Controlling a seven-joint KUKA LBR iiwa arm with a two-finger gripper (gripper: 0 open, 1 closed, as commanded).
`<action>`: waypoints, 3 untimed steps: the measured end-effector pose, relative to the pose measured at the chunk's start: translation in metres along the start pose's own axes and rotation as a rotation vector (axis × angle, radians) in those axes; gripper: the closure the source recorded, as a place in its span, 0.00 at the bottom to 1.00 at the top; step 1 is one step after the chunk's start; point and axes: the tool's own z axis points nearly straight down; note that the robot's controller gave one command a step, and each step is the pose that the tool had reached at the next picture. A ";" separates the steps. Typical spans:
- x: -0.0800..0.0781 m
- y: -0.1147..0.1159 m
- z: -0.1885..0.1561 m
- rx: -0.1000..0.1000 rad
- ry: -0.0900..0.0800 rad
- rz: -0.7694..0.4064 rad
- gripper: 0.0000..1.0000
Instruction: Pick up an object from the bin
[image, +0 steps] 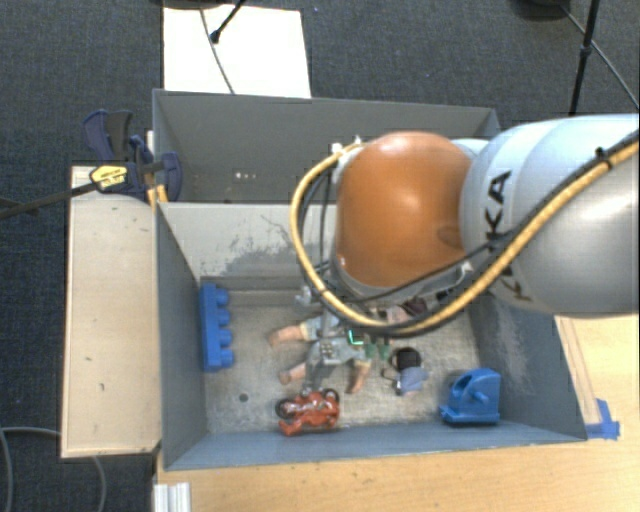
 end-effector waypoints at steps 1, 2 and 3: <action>-0.002 -0.001 -0.004 -0.002 -0.008 0.006 0.00; -0.015 -0.011 0.028 -0.002 -0.012 -0.107 0.00; -0.045 -0.050 0.100 0.000 -0.014 -0.319 0.00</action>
Offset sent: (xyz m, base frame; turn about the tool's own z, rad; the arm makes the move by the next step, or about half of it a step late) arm 0.0627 -0.0587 -0.1724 -0.5396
